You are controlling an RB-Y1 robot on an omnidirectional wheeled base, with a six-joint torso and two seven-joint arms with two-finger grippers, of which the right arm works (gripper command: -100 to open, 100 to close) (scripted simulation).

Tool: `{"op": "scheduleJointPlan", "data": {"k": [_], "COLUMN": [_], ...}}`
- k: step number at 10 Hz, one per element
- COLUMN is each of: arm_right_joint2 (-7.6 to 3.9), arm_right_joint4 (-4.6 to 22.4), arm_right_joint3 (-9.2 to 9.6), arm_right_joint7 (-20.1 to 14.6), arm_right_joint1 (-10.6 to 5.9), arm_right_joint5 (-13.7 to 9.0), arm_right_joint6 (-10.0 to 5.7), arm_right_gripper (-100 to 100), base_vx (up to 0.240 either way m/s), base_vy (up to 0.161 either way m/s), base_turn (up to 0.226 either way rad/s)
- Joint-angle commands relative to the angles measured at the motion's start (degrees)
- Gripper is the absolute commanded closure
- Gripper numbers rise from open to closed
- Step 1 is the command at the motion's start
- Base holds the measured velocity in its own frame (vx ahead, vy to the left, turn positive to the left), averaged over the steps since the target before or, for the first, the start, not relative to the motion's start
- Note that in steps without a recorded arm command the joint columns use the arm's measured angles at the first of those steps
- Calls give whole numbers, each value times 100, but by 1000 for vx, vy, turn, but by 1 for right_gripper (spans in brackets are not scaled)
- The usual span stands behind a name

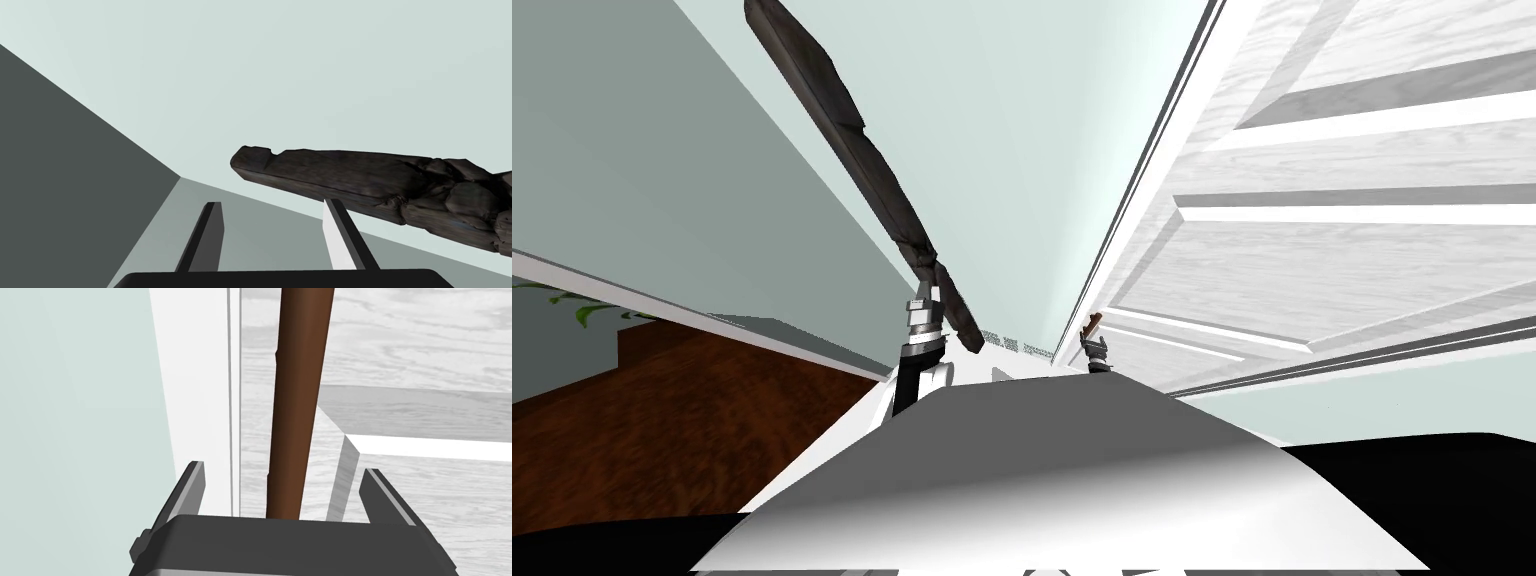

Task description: Pull the door open

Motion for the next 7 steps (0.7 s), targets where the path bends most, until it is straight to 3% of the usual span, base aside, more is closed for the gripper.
{"op": "scheduleJointPlan", "data": {"k": [1, 3, 4, 5, 7], "arm_right_joint2": [-56, -180, -132, -132, -132], "arm_right_joint4": [191, 380, 401, 401, 401], "arm_right_joint3": [-26, -110, -61, -61, -61], "arm_right_joint7": [-140, -327, -303, -303, -303], "arm_right_joint1": [-64, -112, -110, -110, -110], "arm_right_joint5": [-10, -55, -27, -27, -27], "arm_right_joint6": [-69, -116, -146, -146, -146], "arm_right_gripper": [-100, -100, -100, 100, 100], "base_vx": [119, 182, 56, -31, -21], "base_vy": [-41, -32, -9, 19, -5], "base_turn": [51, 117, -15, 19, -14]}}
